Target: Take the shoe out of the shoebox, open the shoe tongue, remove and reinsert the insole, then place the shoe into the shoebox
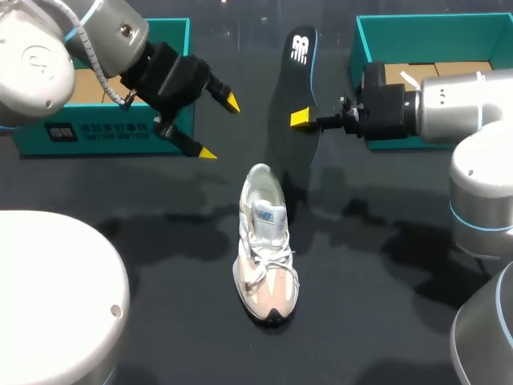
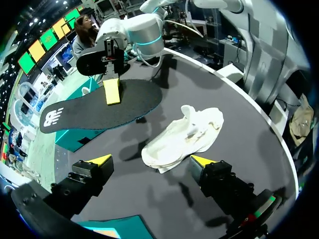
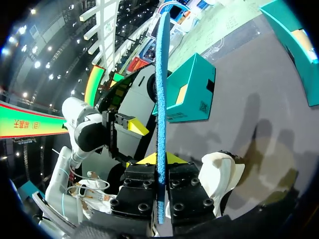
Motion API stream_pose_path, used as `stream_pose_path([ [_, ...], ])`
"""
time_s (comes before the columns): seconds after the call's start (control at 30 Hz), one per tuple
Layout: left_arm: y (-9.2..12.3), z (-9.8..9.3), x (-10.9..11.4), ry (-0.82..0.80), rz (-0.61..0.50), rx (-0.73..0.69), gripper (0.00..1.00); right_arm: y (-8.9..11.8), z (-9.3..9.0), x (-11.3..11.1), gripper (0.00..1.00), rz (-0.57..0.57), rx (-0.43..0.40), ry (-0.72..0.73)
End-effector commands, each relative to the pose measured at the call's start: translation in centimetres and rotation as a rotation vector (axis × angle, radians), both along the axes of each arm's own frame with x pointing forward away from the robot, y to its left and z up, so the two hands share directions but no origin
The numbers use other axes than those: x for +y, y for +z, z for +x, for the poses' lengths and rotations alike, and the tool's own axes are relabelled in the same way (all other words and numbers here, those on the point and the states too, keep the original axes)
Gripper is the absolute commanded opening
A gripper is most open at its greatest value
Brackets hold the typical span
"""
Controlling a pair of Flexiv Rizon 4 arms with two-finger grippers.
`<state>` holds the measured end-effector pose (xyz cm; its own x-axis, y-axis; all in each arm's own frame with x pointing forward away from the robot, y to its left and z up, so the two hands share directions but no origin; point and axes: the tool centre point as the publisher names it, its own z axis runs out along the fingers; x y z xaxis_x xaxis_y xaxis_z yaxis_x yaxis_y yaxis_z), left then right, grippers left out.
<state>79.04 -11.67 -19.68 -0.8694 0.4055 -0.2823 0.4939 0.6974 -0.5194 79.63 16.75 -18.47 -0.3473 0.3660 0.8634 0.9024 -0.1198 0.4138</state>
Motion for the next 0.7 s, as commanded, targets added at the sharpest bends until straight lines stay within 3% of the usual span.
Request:
stream_pose_path([
  [0.03,0.4,0.3,-0.4,-0.006,0.071,0.009,1.0,-0.1,-0.1,0.3,0.0,-0.003,0.0,-0.007],
  [0.2,-1.2,0.1,-0.9,0.057,0.083,0.086,1.0,-0.6,-0.2,0.4,0.0,0.006,-0.002,-0.001],
  [0.4,-3.7,-1.3,0.8,0.18,0.081,0.156,1.0,-3.2,-0.4,2.0,0.0,0.004,-0.127,0.005],
  [0.53,-5.3,-2.3,2.2,0.216,0.032,0.119,1.0,-4.2,-0.6,2.5,0.0,-0.007,-0.174,0.014],
  [0.7,-5.3,-2.3,2.2,0.216,0.032,0.119,1.0,-4.2,-0.6,2.5,0.0,-0.007,-0.174,0.014],
])
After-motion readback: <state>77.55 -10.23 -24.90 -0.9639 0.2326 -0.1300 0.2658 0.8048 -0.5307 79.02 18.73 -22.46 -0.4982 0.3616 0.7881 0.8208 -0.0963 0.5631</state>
